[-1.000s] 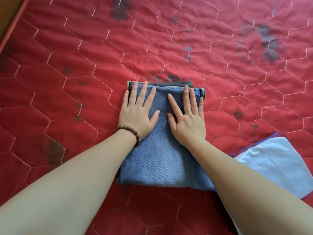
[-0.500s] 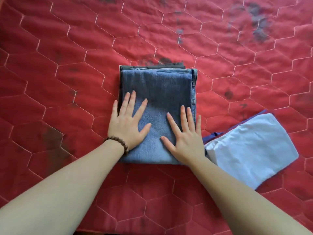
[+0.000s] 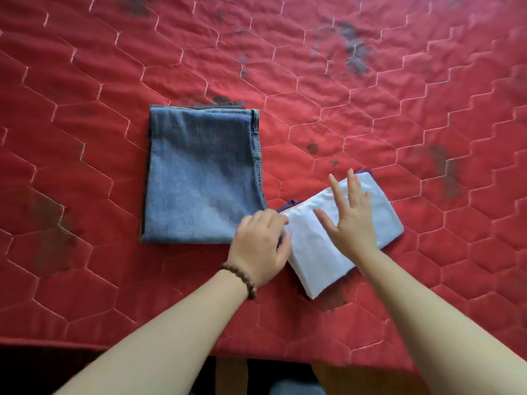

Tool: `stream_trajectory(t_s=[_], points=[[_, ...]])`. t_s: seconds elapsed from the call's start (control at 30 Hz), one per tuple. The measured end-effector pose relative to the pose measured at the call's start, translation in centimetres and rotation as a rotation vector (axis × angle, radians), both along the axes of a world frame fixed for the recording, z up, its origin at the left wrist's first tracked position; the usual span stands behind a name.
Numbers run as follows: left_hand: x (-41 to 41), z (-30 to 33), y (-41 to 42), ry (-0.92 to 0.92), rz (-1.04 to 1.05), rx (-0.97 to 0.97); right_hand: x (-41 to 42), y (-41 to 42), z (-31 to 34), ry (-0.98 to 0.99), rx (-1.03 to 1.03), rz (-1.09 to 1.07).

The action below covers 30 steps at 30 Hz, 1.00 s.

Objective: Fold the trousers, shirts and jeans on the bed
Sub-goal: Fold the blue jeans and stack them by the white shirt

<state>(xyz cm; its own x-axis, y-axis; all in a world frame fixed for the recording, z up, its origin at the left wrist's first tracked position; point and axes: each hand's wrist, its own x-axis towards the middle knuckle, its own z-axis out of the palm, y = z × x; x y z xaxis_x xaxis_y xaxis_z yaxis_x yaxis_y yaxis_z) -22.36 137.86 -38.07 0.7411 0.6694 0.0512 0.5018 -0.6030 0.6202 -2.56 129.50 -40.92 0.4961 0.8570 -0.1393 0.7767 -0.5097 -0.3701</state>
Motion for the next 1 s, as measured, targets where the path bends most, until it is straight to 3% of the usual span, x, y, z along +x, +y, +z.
stream_trajectory(t_s=[0.1,0.17,0.23,0.33,0.53,0.63,0.77,1.0], points=[[1.4,-0.7,-5.3,0.238,0.099,-0.223,4.9,-4.2,0.2,0.023,-0.192,-0.095],[2.7,-2.1,-8.3,0.438,0.339,-0.45,7.5,-5.9,-0.4,0.05,-0.302,-0.135],[4.4,-3.2,-10.5,0.496,0.609,-0.675,9.6,-6.8,-1.4,0.093,-0.333,-0.15],[7.2,-4.9,-11.3,0.296,0.985,-0.8,11.9,-6.4,-3.2,0.174,-0.362,-0.177],[9.7,-7.0,-9.5,0.017,1.276,-1.012,14.6,-5.0,-5.8,0.316,-0.392,-0.331],[9.9,-7.5,-8.5,-0.097,1.289,-1.128,15.7,-4.2,-6.0,0.465,-0.419,-0.341],[11.0,-6.8,-9.2,-0.207,1.255,-1.095,16.9,-3.7,-4.5,0.644,-0.352,-0.242],[13.5,-2.5,-10.1,-0.333,1.27,-0.934,17.7,0.4,2.8,0.46,-0.297,-0.019]])
